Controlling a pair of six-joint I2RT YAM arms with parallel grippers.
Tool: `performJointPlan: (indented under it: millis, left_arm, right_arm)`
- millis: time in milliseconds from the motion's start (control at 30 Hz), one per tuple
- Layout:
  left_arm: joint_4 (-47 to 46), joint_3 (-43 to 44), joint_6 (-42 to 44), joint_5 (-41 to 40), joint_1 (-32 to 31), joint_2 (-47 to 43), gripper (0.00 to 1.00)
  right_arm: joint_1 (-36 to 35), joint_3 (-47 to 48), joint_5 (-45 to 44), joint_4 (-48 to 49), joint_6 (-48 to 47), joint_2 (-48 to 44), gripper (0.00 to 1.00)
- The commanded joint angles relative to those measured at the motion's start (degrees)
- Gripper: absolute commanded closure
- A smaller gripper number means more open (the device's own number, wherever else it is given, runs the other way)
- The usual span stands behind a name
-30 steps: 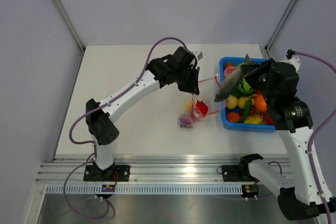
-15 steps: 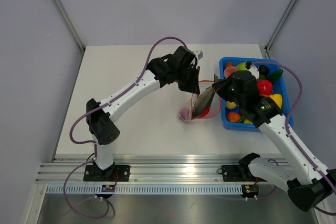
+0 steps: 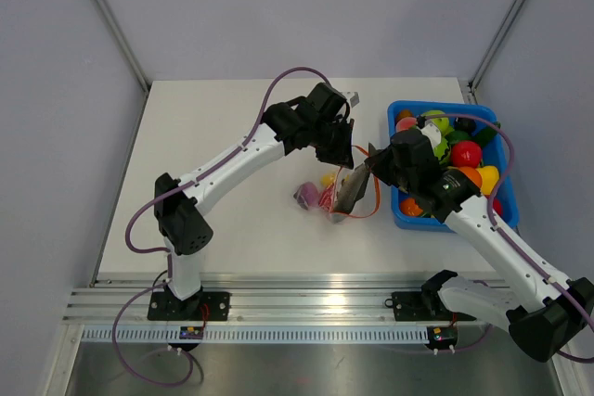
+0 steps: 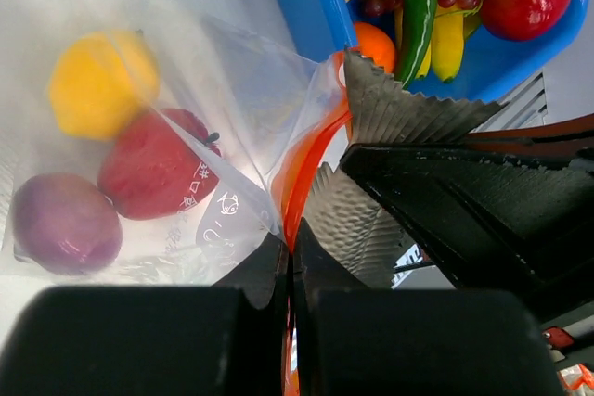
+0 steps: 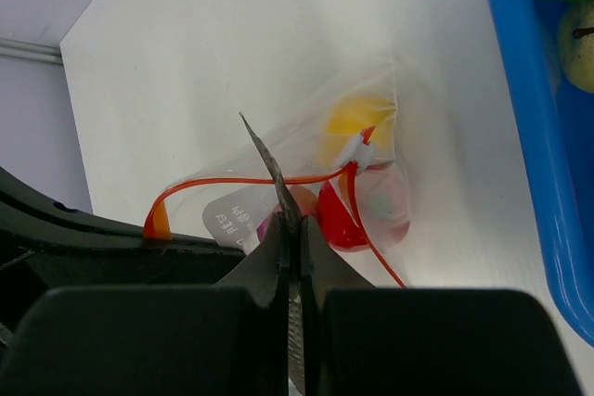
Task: Place the food in the zip-top bag and seal the zipper
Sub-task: Place the fake fish in the zipper food storage bag.
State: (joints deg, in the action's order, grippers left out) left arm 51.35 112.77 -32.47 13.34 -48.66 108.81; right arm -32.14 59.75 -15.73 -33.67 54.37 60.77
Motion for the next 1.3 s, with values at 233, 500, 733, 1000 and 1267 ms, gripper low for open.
performJointPlan:
  millis: [233,500,733,1000,1267]
  left_arm:
    - [-6.9,-4.5,-8.6,-1.8,0.1,-4.0,1.0]
    - [-7.1,-2.3,-13.3,-3.6,0.0,-3.8,1.0]
    - [-7.1,0.0,-14.6,-3.9,0.1,-3.1,1.0]
    - [-8.5,-0.9,-14.8,-1.3,0.4,-3.0,1.0]
    - [-11.1,-4.1,-14.3,1.8,1.6,-4.2,1.0]
  right_arm:
    - [-2.1,0.9,-12.7,-0.3,5.6,-6.1,1.0]
    - [-3.7,2.0,-14.8,-0.3,6.0,-5.6,1.0]
    - [-8.9,2.0,-18.8,-1.6,7.3,-3.0,1.0]
    - [-11.4,2.1,-14.9,-5.2,1.5,2.1,0.47]
    - [-11.3,7.0,-20.0,-12.9,-6.6,-3.9,0.29]
